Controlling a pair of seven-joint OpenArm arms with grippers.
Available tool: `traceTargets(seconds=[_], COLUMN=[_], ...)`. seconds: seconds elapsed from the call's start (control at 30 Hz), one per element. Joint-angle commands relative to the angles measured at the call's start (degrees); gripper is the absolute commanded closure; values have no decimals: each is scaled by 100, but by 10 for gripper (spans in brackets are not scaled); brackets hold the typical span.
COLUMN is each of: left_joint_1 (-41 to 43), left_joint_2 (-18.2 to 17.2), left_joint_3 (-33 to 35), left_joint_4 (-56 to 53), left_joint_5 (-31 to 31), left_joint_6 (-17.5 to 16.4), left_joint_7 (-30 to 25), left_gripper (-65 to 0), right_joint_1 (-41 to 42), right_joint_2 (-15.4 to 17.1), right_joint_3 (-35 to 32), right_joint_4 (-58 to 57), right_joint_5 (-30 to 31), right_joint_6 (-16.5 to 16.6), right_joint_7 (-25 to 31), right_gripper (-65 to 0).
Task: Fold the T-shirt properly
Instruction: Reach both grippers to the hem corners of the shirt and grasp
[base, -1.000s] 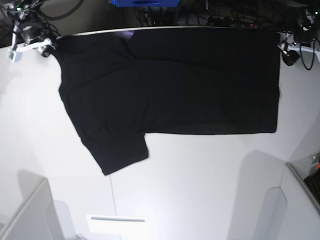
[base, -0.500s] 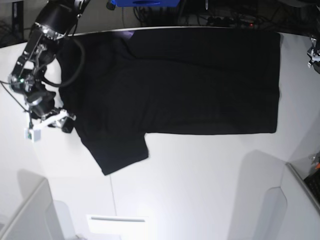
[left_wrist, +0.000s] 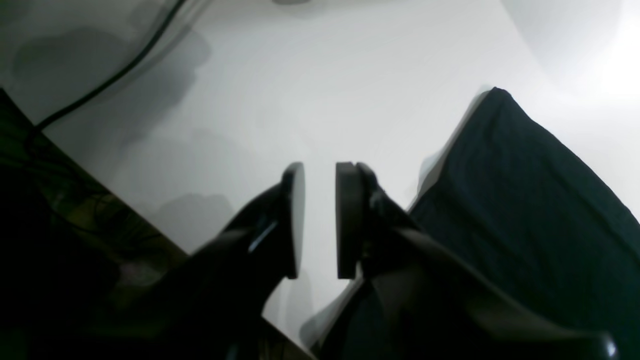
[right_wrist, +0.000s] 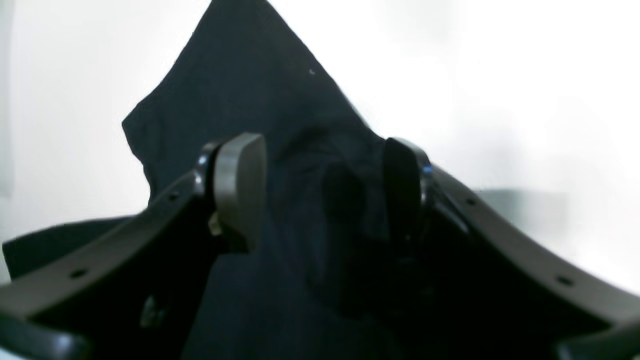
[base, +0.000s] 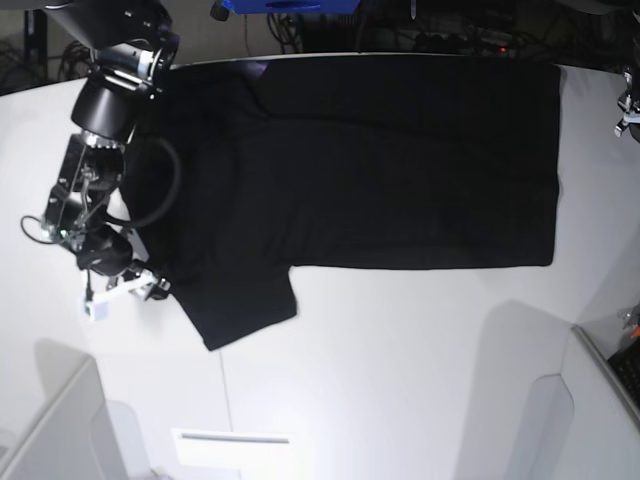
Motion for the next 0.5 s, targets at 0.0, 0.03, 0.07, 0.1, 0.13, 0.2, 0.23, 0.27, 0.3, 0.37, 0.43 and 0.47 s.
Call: traceTargets(seconds=[0.0,0.03,0.07,0.1,0.13,0.2,0.23,0.27,0.3,0.37,0.43,0.47], left_joint_1=[26,26,26,17,8,-97,-150,-185,-211,-220,-273,-352], left_joint_2=[-110,-119,-128,-128,-128,-102,-102,-93,-93,-119,-128,-128], left_joint_3=[72,169,257,310,371,415,415,407,424,442,442,442], left_joint_4=[79,79,79,79,79,88,79,79,79,88,88,88], left_joint_5=[-36,-36,-36,-27,-27,-10,17,26,26,26,26,26], left_joint_6=[-33,-42,-95,-209,-350,-666,-789,-842,-842,-842,-842,-842], left_joint_7=[-123,-123,-123,-123,-123,-123,-123,-123,-123,-123,-123,-123], left_gripper=[-97,-97,-97,-97,-97,-97,-97,-97,-97,-97,-97,-97], right_joint_1=[241,320,434,513,557,654,698,768,830,997,1120,1164], right_joint_2=[160,196,204,231,310,380,398,459,512,574,688,749], right_joint_3=[8,8,8,8,8,8,0,0,0,-97,-475,-756], right_joint_4=[-64,-205,-389,-539,-635,-811,-899,-1013,-1137,-1462,-1690,-1805], right_joint_5=[71,71,71,71,71,71,71,71,71,71,71,71], right_joint_6=[27,27,27,27,36,36,36,45,54,71,71,71], right_joint_7=[151,169,186,230,265,344,388,424,459,538,696,819], right_gripper=[-350,-351,-351,-351,-351,-351,-351,-351,-351,-353,-353,-353])
